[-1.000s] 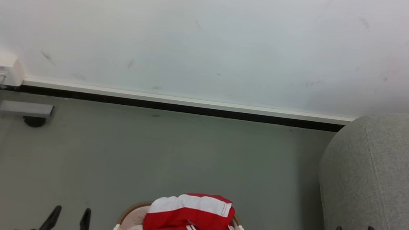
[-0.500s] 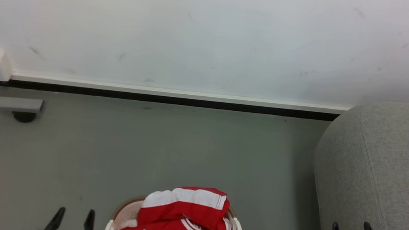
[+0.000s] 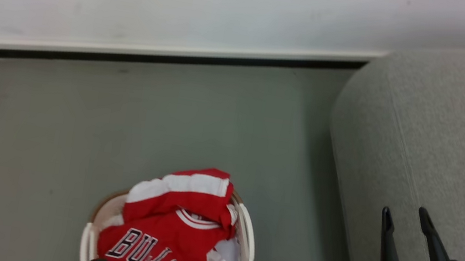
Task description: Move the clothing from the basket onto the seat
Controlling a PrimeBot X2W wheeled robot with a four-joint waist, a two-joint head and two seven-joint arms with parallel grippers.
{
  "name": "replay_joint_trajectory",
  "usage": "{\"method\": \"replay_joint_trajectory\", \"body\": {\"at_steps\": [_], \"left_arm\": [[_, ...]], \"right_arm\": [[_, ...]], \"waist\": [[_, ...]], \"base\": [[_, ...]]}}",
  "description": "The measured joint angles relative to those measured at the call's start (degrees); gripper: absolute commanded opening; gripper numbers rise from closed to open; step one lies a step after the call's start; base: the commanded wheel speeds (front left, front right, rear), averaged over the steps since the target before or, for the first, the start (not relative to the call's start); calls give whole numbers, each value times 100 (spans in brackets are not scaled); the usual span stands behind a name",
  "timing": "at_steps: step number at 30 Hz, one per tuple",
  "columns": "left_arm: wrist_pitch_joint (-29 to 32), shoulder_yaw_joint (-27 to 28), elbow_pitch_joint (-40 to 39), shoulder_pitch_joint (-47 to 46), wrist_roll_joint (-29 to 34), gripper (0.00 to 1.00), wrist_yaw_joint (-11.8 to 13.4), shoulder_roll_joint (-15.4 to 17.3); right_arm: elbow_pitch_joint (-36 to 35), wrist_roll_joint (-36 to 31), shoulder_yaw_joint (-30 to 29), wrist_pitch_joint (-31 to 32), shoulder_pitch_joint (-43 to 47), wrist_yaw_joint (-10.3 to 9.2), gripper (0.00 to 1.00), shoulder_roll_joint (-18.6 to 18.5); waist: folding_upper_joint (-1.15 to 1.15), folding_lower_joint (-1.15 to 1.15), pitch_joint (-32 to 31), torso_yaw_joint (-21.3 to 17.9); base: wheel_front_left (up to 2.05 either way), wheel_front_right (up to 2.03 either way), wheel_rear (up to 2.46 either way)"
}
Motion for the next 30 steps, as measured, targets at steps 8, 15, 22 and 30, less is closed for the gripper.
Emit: {"method": "replay_joint_trajectory", "body": {"at_steps": [8, 15, 22, 30], "left_arm": [[925, -1251, 813, -788, -560, 100, 0, 483], [1313, -1808, 1179, -1127, -945, 100, 0, 871], [1228, -1941, 1590, -1423, -1095, 100, 0, 1020], [1116, -2011, 2015, -1780, -1038, 16, 58, 994]], "right_arm": [[-111, 367, 97, 0, -319, 0, 100, 0], [-229, 712, 62, 0, -522, -1, 100, -5], [-322, 879, 33, 0, -675, 0, 100, -3], [-383, 946, 21, 0, -775, -1, 100, -3]], "waist": [[0, 1, 620, -506], [0, 1, 1116, -945], [0, 0, 1598, -1272], [0, 0, 2055, -1452]], "base": [[0, 0, 0], [0, 0, 0], [0, 0, 0], [0, 0, 0]]}}
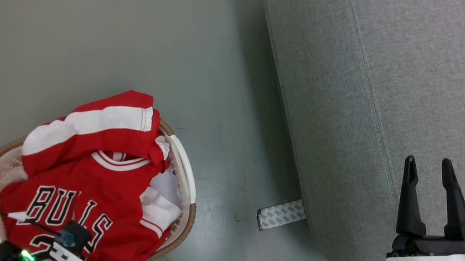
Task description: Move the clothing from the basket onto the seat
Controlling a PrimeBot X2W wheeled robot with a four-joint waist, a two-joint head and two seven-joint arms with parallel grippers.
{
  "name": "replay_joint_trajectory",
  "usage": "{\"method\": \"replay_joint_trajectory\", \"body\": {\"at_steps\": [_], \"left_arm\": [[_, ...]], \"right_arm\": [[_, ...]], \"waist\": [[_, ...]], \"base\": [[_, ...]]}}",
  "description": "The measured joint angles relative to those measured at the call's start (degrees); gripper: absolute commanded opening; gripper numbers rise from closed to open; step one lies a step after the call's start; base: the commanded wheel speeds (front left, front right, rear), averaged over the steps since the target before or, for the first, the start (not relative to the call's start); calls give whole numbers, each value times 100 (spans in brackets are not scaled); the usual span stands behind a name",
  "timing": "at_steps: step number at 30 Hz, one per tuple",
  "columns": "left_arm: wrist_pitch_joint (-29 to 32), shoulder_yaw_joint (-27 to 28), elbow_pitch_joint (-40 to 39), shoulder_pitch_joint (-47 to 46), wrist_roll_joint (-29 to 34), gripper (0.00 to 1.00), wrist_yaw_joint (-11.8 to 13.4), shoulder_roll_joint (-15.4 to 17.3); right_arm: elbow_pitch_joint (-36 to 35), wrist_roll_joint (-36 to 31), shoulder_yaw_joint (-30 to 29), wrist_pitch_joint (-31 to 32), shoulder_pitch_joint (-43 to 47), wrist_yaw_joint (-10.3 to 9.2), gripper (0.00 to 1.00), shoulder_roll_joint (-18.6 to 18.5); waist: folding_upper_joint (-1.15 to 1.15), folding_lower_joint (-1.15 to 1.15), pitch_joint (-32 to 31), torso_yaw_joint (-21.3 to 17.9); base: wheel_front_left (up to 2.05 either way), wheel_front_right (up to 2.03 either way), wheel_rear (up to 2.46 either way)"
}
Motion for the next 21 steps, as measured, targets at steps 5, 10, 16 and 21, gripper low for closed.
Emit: {"method": "replay_joint_trajectory", "body": {"at_steps": [5, 10, 16, 21], "left_arm": [[-191, -31, 185, -107, -73, 0, -13, -192], [-731, 236, 185, -228, -453, 0, -26, -456], [-1089, 376, -96, -242, -799, 0, -42, -733], [-1198, 227, -646, -214, -936, 0, -51, -825]], "right_arm": [[4, -9, -33, 0, -22, 1, 100, 0], [25, -137, -89, 0, -17, 1, 100, 2], [52, -416, -171, 0, 118, 0, 100, 2], [85, -637, -141, 0, 298, 1, 100, 4]], "waist": [[0, 0, 41, 51], [0, 0, -177, 198], [0, -1, -657, 502], [0, -1, -1152, 836]], "base": [[0, 0, 0], [0, 0, 0], [0, 0, 0], [0, 0, 0]]}}
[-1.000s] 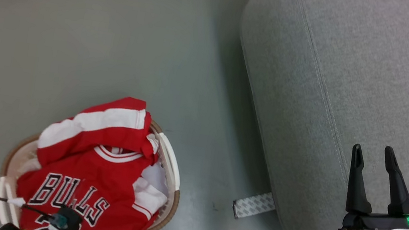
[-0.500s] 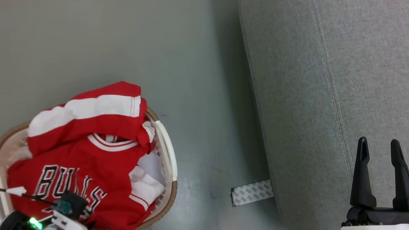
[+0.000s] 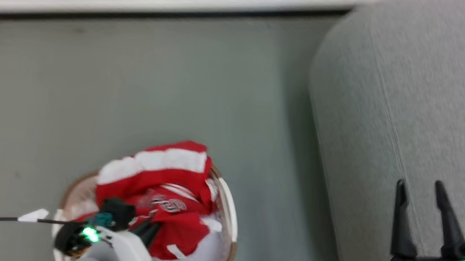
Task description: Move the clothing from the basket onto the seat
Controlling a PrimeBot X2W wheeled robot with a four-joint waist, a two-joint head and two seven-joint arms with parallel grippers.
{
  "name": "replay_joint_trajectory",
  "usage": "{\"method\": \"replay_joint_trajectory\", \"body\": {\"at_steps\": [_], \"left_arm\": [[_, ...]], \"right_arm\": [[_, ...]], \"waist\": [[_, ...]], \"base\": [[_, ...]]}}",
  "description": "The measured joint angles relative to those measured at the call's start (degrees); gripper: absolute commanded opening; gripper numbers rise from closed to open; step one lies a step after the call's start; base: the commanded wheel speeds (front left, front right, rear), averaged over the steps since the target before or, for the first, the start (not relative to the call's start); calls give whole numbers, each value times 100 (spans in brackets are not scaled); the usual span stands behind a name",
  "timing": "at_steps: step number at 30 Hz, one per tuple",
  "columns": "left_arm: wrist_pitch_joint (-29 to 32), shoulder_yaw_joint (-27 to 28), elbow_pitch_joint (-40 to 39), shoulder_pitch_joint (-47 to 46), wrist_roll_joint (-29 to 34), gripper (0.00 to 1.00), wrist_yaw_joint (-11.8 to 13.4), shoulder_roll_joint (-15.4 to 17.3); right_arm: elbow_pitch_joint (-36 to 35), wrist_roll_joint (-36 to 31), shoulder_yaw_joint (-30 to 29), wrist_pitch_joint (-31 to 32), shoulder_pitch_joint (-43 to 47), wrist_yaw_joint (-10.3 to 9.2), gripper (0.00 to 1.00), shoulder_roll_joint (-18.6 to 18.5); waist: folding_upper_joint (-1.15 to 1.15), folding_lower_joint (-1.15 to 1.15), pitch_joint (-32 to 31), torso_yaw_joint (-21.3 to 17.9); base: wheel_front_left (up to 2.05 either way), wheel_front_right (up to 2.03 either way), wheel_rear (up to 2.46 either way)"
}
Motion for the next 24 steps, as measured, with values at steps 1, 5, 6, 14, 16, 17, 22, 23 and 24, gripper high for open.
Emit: {"method": "replay_joint_trajectory", "body": {"at_steps": [1, 5, 6, 14, 16, 17, 22, 23, 24], "left_arm": [[-15, -40, -146, 3, -5, 0, -1, 2], [-34, -194, -715, 8, -12, 0, -5, 74], [-35, -207, -867, 7, -12, 0, -5, 116], [316, -96, -2330, 102, -79, 0, 214, 538], [466, -27, -2796, 154, -162, 0, 337, 667], [559, -8, -3045, 169, -181, 0, 402, 738], [965, 105, -4194, 217, -237, 0, 650, 1033], [1053, 112, -4381, 229, -237, 0, 697, 1088], [1144, 115, -4545, 234, -237, 0, 722, 1133]], "right_arm": [[8, -52, 40, 0, 48, 0, 100, -1], [45, -286, 212, 0, 239, -1, 100, 3], [48, -322, 249, 0, 278, -1, 100, 0], [-98, -363, 628, 0, 461, -1, 100, -4], [-142, -361, 810, 0, 473, 0, 100, -10], [-179, -353, 914, 0, 480, 0, 100, -34], [-282, -162, 1589, 0, 425, -1, 100, -401], [-289, -113, 1777, 0, 374, 0, 100, -510], [-281, -49, 1969, 0, 292, -1, 100, -620]], "waist": [[0, 0, -108, 73], [0, 0, -533, 355], [0, 0, -641, 424], [0, -1, -1404, 845], [0, -1, -1555, 910], [0, -1, -1621, 939], [0, -1, -1834, 1049], [0, -1, -1863, 1065], [0, -1, -1887, 1078]], "base": [[0, 0, 0], [0, 0, 0], [0, 0, 0], [0, 0, 0], [0, 0, 0], [0, 0, 0], [0, 0, 0], [0, 0, 0], [0, 0, 0]]}}
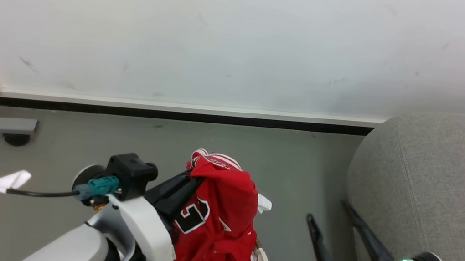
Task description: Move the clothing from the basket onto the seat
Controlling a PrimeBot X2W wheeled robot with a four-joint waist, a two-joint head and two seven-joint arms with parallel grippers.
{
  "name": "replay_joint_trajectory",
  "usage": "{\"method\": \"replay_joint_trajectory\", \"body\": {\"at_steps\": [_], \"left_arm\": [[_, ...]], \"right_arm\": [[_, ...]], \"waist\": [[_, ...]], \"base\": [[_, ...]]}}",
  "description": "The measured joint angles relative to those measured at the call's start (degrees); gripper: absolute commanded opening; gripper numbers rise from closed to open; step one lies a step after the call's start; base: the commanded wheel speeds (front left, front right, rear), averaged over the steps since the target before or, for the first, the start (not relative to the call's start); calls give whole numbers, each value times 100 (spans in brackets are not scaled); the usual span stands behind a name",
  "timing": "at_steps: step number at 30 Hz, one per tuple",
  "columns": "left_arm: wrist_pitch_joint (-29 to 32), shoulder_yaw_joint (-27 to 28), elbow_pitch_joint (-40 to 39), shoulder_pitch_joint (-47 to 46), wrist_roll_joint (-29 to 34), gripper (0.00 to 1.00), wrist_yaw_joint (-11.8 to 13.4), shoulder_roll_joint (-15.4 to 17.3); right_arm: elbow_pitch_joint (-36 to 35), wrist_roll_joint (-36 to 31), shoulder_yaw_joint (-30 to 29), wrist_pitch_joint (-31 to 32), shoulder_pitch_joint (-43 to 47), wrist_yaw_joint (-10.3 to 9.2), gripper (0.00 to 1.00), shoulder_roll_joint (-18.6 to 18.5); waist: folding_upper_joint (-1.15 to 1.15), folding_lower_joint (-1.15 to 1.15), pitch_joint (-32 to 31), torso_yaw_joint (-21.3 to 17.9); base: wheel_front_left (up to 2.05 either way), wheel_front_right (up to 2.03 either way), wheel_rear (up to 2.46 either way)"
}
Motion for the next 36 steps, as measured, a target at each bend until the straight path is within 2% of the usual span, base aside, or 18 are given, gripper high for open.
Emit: {"method": "replay_joint_trajectory", "body": {"at_steps": [6, 10, 15, 21, 22, 23, 25, 28, 30, 31, 36], "left_arm": [[338, -35, -568, 53, -49, 0, 133, 147], [408, -105, -690, 77, -53, 0, 166, 129], [430, -260, -772, 115, -54, 0, 171, -5], [478, -476, -873, 115, -53, 0, 71, -159], [493, -505, -889, 114, -53, 0, 66, -190], [505, -530, -895, 114, -53, 0, 53, -214], [503, -552, -898, 113, -53, 0, 53, -256], [458, -530, -882, 113, -45, 0, 90, -257], [409, -505, -869, 114, -24, 45, 142, -253], [385, -483, -858, 114, 1, 100, 169, -246], [59, -305, -771, 272, 45, 100, 410, -178]], "right_arm": [[372, 576, 1532, 0, -851, 1, 100, -728], [742, 993, 2483, -1, -1595, 0, 100, -969], [1196, 1608, 3487, 0, -2195, 1, 100, -914], [1589, 2101, 3897, -1, -2524, 0, 100, -495], [1680, 2199, 3987, 0, -2559, 1, 47, -439], [1748, 2247, 4050, 0, -2579, 0, 0, -398], [1834, 2475, 4165, -1, -2594, 0, 0, -337], [1851, 2614, 4040, 0, -2657, 1, 0, -291], [1855, 2636, 3873, 1, -2670, 1, 0, -275], [1855, 2635, 3783, 1, -2669, 1, 0, -266], [1844, 2579, 3381, 2, -2632, 1, 0, -278]], "waist": [[0, 0, -93, 49], [0, 0, -133, 96], [0, 0, -175, 205], [0, 1, -227, 337], [0, 1, -235, 360], [0, 1, -243, 385], [0, 0, -259, 438], [0, 1, -274, 492], [0, 1, -270, 517], [0, 1, -265, 527], [0, 1, -237, 563]], "base": [[0, 0, 0], [0, 0, 0], [0, 0, 0], [0, 0, 0], [0, 0, 0], [0, 0, 0], [0, 0, 0], [0, 0, 0], [0, 0, 0], [0, 0, 0], [0, 0, 0]]}}
